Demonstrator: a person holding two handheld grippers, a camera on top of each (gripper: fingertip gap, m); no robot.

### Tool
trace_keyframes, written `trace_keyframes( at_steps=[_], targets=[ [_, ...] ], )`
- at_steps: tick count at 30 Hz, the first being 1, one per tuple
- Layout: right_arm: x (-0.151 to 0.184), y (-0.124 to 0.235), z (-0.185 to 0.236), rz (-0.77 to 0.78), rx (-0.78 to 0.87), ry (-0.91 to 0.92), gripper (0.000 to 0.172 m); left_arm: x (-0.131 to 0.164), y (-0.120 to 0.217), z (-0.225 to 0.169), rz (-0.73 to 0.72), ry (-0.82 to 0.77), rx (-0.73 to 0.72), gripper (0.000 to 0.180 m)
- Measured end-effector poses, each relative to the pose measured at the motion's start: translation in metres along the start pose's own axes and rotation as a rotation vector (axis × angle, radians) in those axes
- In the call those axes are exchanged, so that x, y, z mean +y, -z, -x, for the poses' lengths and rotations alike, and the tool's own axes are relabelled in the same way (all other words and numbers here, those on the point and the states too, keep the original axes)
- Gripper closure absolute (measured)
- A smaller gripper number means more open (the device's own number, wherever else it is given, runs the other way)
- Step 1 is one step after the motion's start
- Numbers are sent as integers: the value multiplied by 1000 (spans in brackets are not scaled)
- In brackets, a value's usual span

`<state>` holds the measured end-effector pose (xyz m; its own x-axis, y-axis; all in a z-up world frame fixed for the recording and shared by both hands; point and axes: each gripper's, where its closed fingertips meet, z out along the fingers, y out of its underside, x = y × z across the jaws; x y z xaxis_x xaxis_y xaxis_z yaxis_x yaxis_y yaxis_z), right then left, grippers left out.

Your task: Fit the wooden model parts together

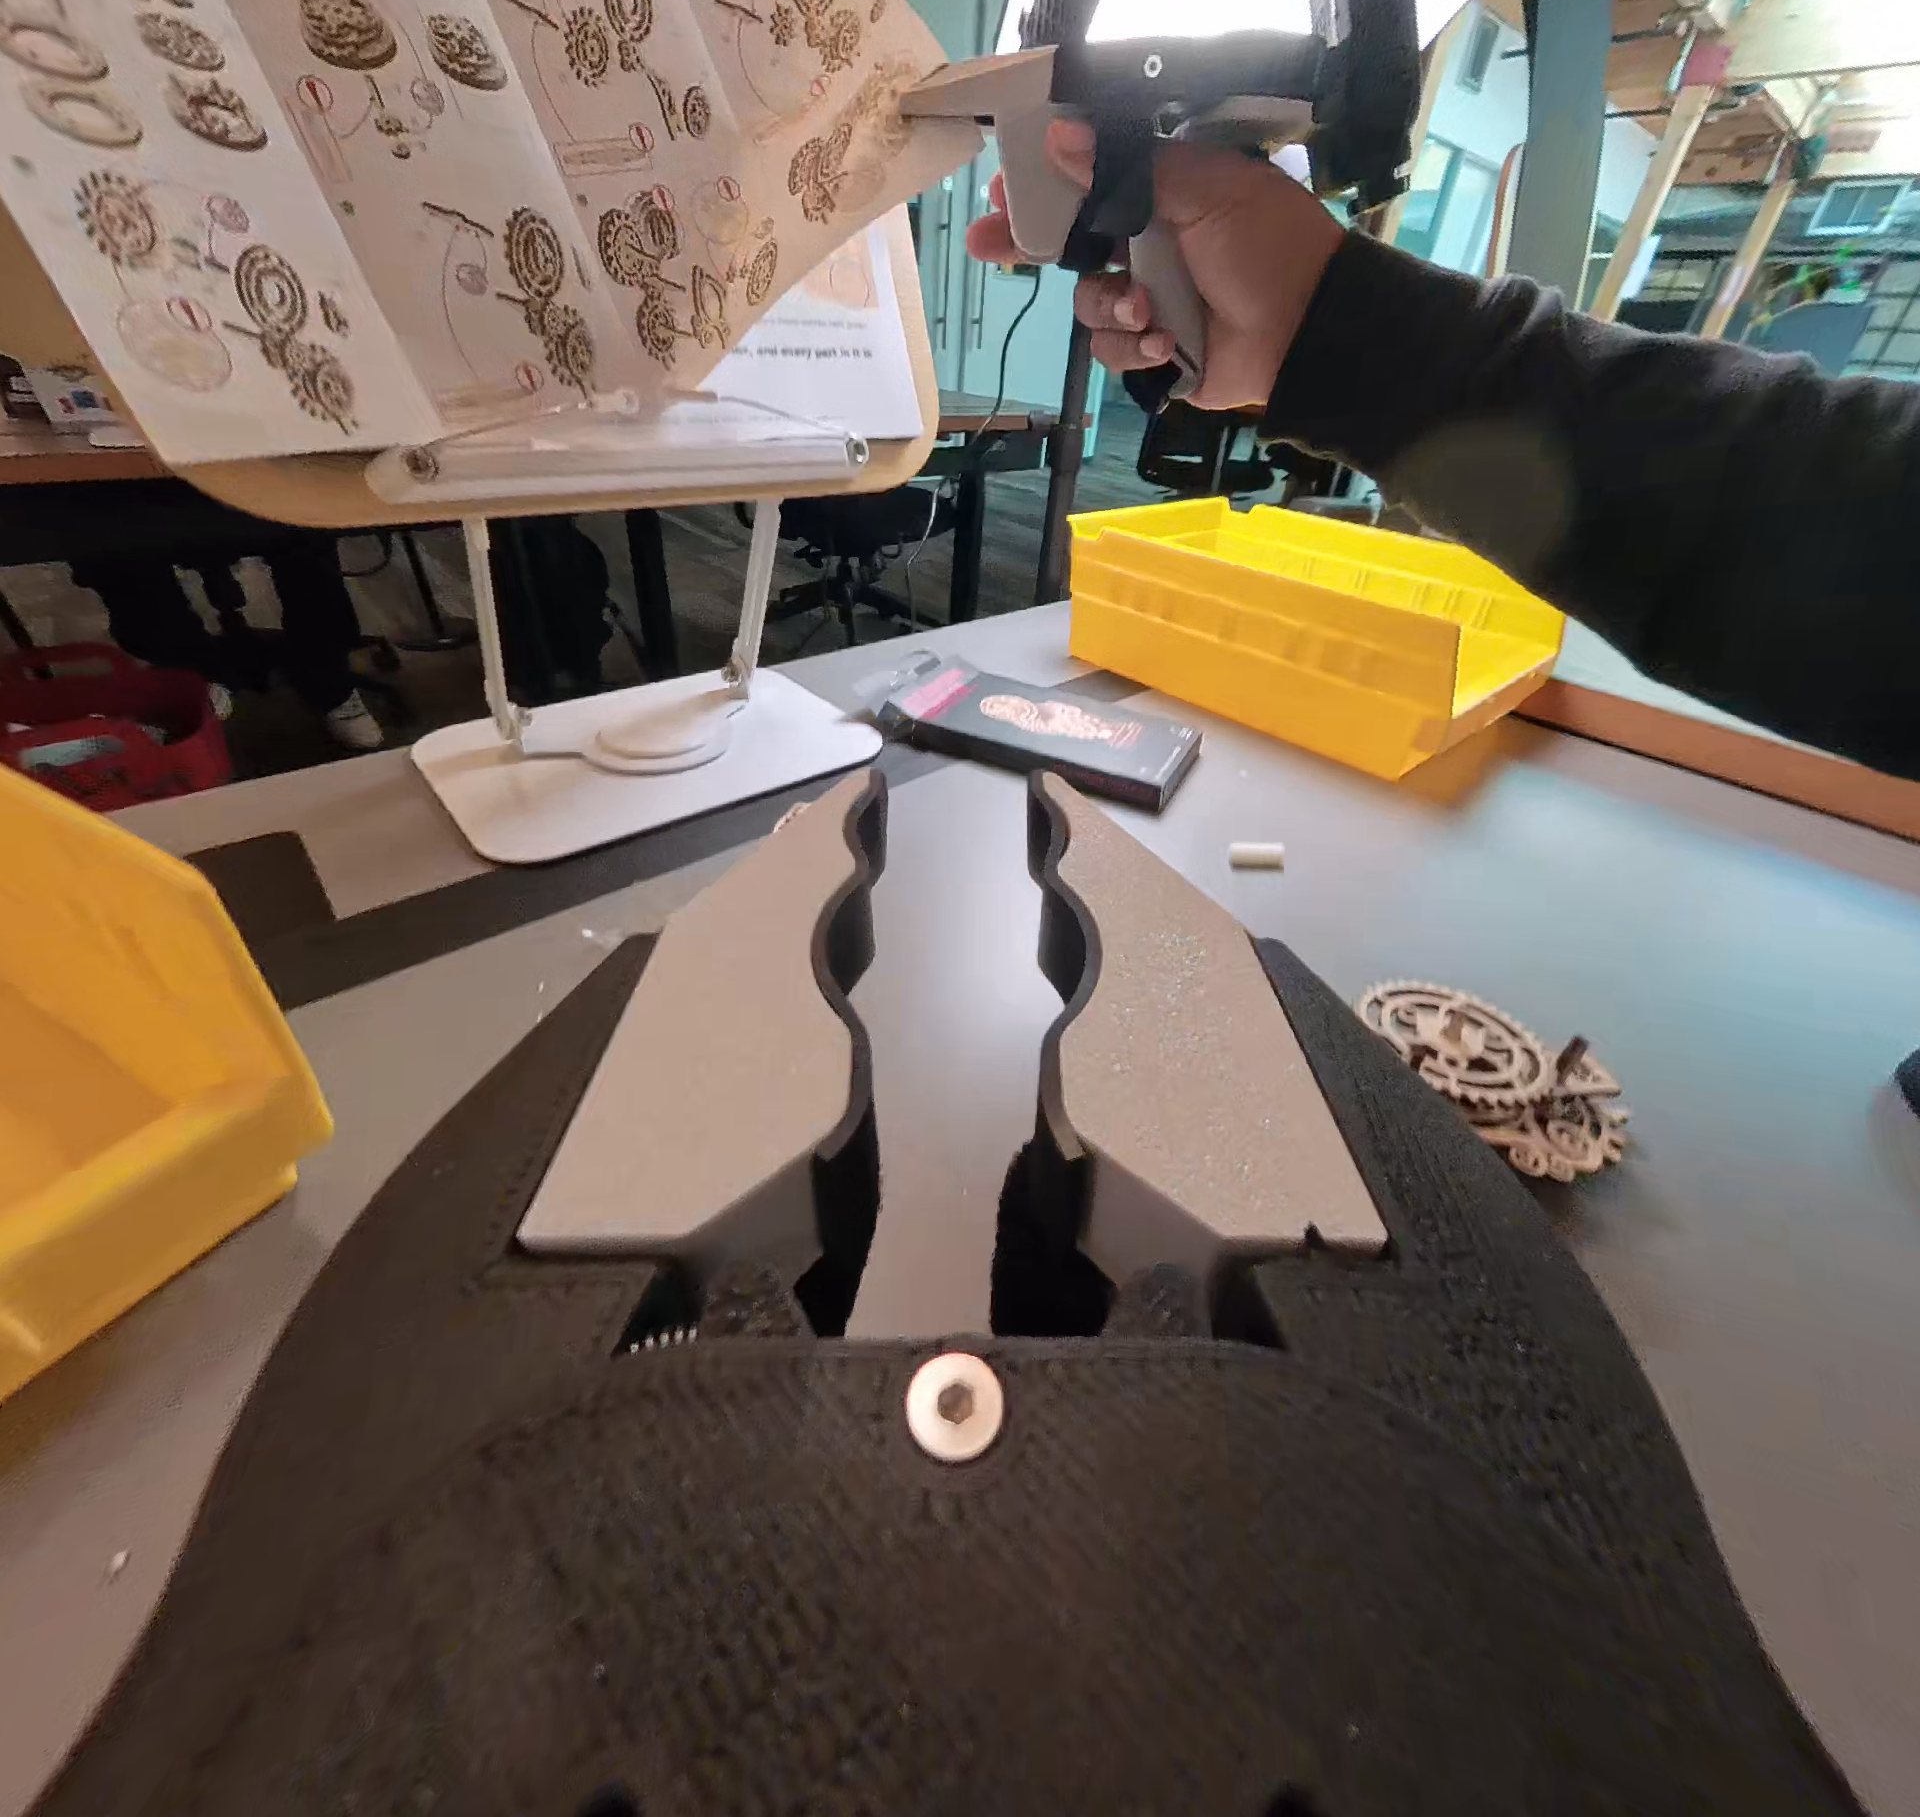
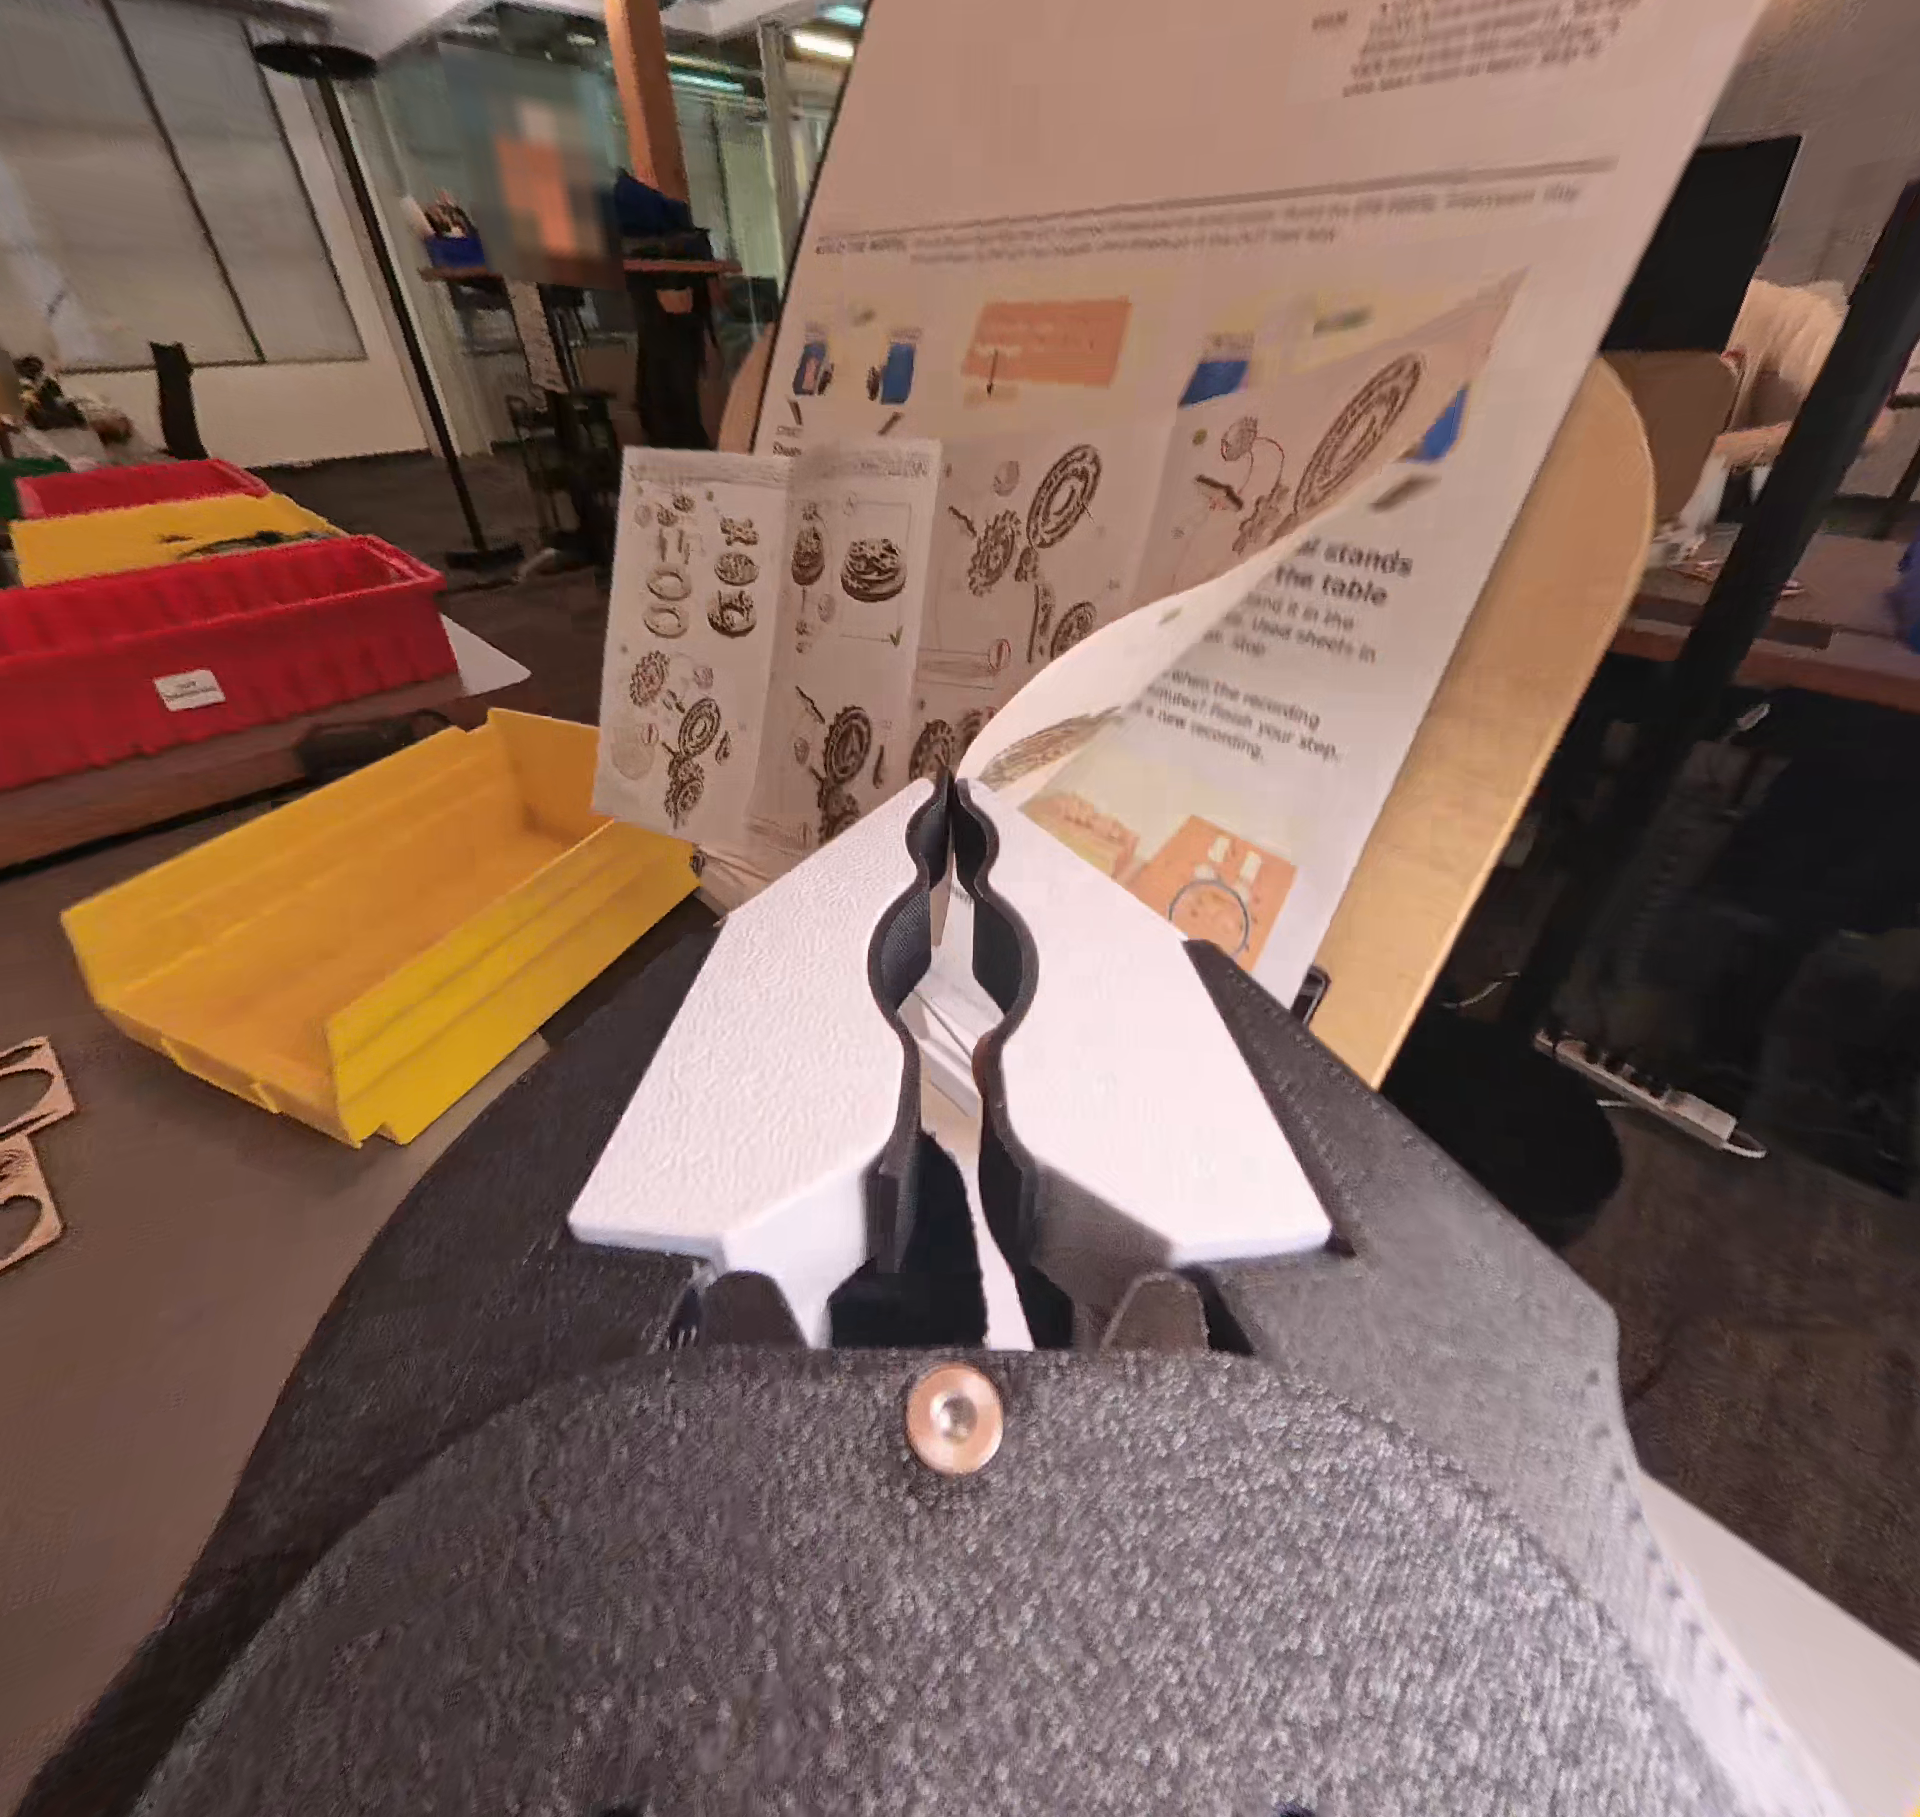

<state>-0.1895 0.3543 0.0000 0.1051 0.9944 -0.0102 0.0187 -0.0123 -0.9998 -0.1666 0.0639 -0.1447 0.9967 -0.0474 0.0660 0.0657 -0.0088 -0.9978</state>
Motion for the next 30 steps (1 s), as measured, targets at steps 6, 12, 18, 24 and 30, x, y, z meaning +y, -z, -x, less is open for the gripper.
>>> trace_keyframes(
  at_steps=[6,12,18,24,30],
  targets=[
    [-52,-20,-1,-7,107,73,172,-59,-27,3,-90,35,33,149],
    [-92,-31,21,-11,81,181,172,-79,-42,-4,-106,24,64,148],
    [-97,15,96,-15,23,296,172,-149,-49,12,-201,298,156,118],
    [-13,67,199,-7,12,571,172,-194,-49,5,-304,594,192,99],
    [68,96,265,33,143,1031,172,-139,-47,-14,-205,632,214,150]
  ],
)
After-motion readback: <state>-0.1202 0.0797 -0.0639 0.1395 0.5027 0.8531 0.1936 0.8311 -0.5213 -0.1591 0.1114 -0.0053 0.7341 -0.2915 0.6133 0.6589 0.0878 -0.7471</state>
